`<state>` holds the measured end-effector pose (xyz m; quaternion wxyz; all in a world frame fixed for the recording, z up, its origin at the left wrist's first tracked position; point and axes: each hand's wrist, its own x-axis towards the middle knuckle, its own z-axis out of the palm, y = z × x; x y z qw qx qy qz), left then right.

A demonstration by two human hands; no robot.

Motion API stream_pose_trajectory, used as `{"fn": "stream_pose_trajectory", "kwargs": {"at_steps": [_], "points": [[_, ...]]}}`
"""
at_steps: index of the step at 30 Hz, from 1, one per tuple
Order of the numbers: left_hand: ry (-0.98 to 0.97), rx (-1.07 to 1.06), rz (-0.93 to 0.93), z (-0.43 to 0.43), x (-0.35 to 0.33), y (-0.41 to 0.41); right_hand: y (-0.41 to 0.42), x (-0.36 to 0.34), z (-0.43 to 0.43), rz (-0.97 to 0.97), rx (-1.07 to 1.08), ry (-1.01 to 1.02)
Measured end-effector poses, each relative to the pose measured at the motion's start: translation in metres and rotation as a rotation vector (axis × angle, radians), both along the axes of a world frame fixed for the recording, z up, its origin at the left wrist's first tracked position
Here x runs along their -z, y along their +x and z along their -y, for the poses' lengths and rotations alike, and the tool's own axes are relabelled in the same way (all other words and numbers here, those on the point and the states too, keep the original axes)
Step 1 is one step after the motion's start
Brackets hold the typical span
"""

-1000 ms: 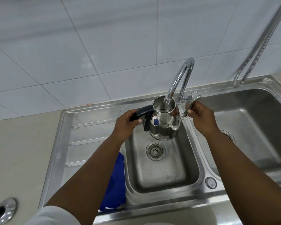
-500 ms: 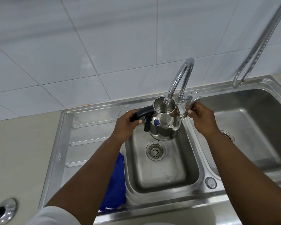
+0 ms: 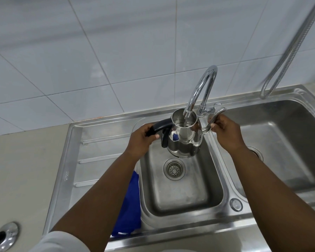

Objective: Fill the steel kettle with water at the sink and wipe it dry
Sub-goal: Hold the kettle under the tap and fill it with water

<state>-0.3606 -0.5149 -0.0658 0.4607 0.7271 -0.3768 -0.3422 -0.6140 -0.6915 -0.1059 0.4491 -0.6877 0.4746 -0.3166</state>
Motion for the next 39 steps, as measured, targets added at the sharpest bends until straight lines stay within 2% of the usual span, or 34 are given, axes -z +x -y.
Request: {"fn": "stream_pose_trajectory", "kwargs": {"at_steps": [39], "points": [[-0.04,0.02,-0.022,-0.0024,-0.0007,-0.001,-0.0007,-0.0044,-0.0045,-0.039,0.011,-0.028]]}}
